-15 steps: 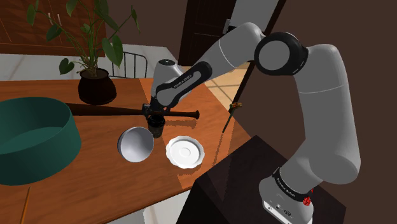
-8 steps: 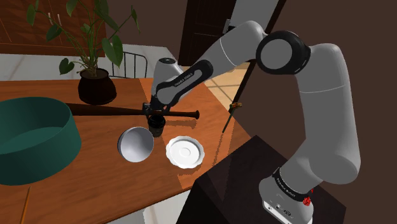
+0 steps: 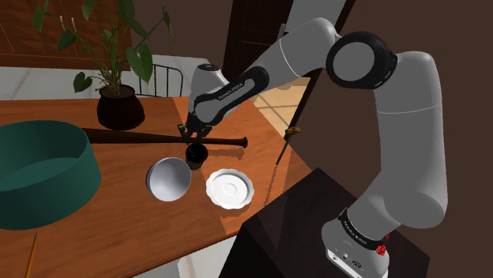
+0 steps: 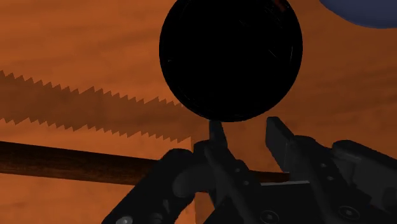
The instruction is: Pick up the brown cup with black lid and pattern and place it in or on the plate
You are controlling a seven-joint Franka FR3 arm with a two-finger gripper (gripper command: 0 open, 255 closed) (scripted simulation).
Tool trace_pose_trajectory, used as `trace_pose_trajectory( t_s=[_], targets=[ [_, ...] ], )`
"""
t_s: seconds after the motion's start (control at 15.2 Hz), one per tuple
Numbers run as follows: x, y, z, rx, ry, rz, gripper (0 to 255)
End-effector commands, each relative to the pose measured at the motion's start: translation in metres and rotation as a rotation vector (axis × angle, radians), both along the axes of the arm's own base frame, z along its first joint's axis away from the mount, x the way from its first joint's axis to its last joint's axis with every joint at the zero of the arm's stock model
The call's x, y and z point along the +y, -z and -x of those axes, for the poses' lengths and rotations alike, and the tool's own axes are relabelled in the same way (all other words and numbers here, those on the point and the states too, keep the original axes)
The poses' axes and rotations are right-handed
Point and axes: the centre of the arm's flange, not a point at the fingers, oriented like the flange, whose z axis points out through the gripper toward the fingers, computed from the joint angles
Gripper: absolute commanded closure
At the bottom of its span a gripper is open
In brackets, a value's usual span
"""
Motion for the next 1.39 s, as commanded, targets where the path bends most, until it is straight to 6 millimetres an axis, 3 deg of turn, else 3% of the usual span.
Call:
trace_pose_trajectory(
  t_s=[0.0,0.13,0.66,1.12,1.19,1.32],
  targets=[
    [0.007,-0.005,0.018,-0.043,-0.043,0.035,0],
    [0.017,-0.012,0.046,-0.11,-0.109,0.089,0],
    [0.017,0.028,0.038,-0.11,-0.109,0.089,0],
    [0.017,0.028,0.038,-0.11,-0.109,0.089,0],
    [0.016,0.027,0.039,-0.11,-0.109,0.089,255],
    [0.017,0.029,0.039,-0.11,-0.109,0.089,255]
  ],
)
